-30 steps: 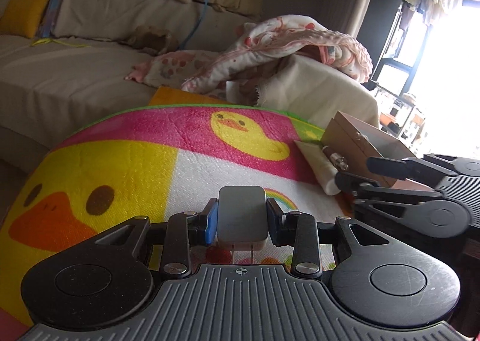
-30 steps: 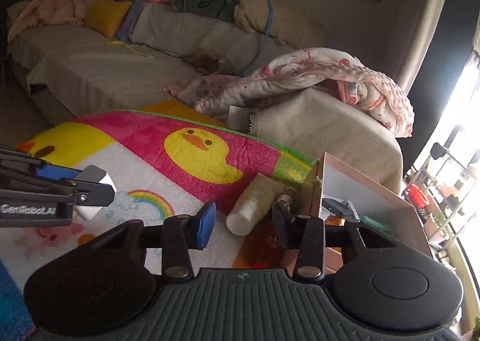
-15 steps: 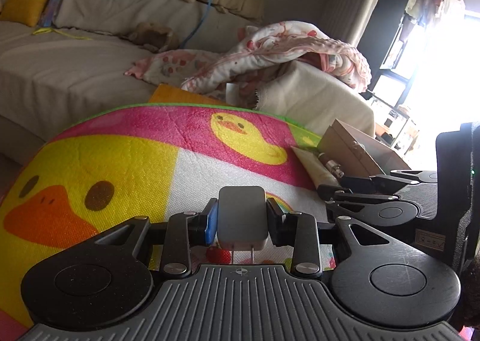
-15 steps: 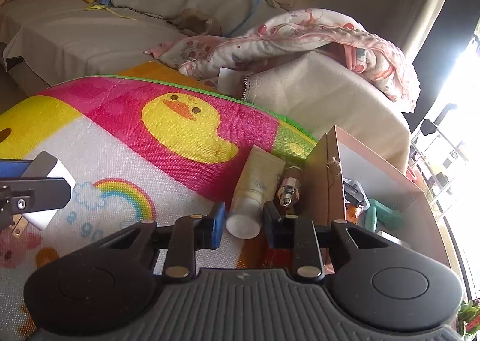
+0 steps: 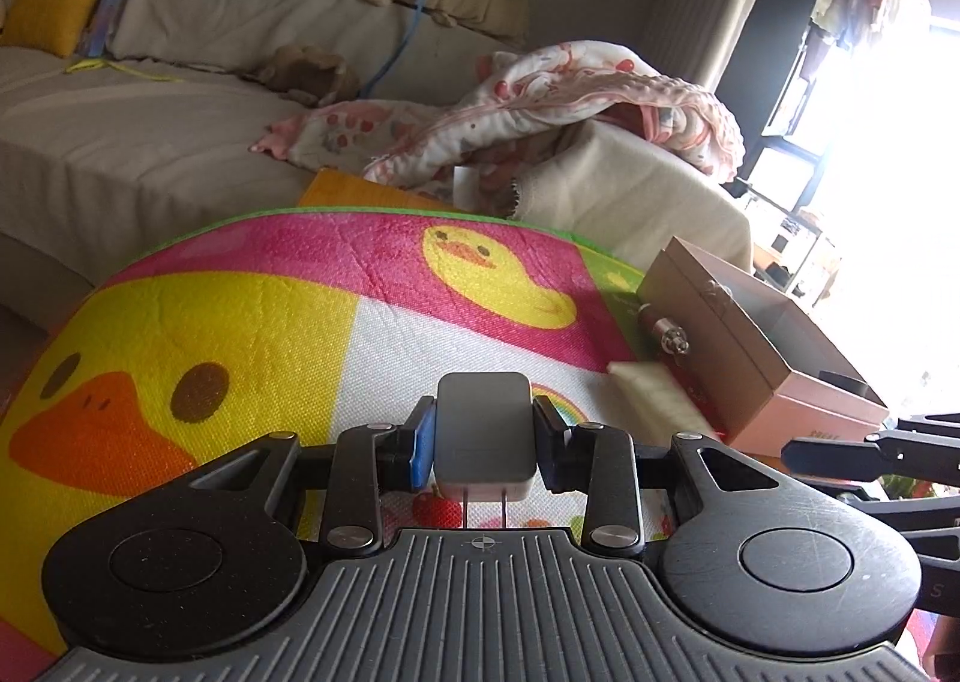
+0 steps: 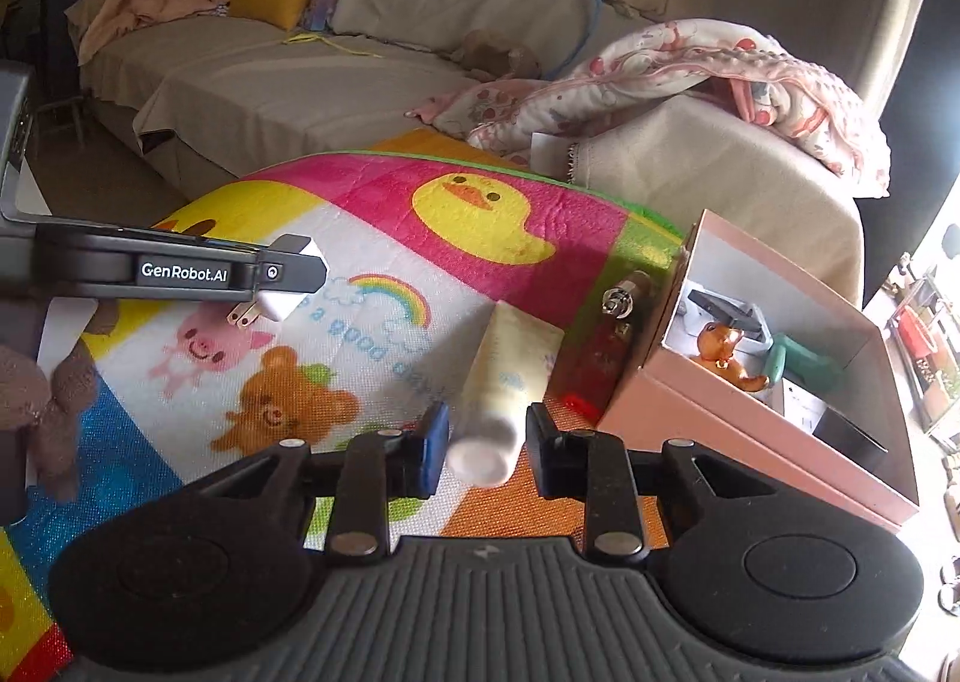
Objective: Organize rigid objects
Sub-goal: 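Grasp the cream tube beside the box with the right tool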
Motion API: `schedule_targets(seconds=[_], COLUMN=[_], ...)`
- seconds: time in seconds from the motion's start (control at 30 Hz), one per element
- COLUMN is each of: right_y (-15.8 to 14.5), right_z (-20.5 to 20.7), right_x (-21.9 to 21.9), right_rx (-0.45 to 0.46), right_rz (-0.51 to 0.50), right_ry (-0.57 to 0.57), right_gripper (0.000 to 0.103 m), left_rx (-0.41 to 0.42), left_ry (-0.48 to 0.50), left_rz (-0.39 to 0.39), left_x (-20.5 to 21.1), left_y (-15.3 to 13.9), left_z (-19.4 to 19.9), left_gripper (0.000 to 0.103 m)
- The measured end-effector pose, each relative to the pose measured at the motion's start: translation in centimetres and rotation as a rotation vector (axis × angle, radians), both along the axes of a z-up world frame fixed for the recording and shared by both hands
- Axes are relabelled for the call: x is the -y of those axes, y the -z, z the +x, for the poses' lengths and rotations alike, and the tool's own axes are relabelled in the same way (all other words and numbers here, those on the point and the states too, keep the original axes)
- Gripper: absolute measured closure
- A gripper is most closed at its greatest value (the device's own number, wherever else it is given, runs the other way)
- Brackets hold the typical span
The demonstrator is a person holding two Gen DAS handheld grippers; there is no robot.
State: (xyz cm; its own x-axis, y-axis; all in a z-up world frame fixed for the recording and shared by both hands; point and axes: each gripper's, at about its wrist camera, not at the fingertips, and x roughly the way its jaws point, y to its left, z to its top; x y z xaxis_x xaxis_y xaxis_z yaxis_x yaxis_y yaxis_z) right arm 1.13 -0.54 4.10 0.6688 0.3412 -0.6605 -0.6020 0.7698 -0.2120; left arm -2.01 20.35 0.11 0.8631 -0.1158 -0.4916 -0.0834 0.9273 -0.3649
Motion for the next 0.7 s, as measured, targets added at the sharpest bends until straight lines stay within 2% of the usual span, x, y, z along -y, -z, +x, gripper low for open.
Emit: schedule_targets(seconds=[0.13,0.27,0.4,0.53,0.7], right_y=[0.1,1.0,2.8,3.1,1.2], right_z=[1.5,4.6,6.7,6.2,3.2], right_x=[-0.4,-1.3,-2.4,-2.3,0.2], right_rx=[0.006,-0.092,-0.144,-0.139,-0.123], right_rz=[0.034,0.093,0.079,0.078,0.125], right_ry=[0.064,0.123,0.158,0.127,0.053], right_gripper=[0.063,0.062,0.062,0.065,0.066], left_rx=[-0.002,-0.002,-0.004,-0.002,-0.003], left_ry=[-0.001,-0.001,-0.004,-0.006,0.005], left_rz=[0.013,0.012,0.013,0.031,0.078], left_x=[0.2,0.2,0.2,0.4,1.2], left_y=[-0.1,-0.1,-0.1,-0.2,-0.5], left_z=[0.0,0.0,0.0,0.0,-0.2], left_gripper=[0.066,0.066,0.066,0.066,0.066])
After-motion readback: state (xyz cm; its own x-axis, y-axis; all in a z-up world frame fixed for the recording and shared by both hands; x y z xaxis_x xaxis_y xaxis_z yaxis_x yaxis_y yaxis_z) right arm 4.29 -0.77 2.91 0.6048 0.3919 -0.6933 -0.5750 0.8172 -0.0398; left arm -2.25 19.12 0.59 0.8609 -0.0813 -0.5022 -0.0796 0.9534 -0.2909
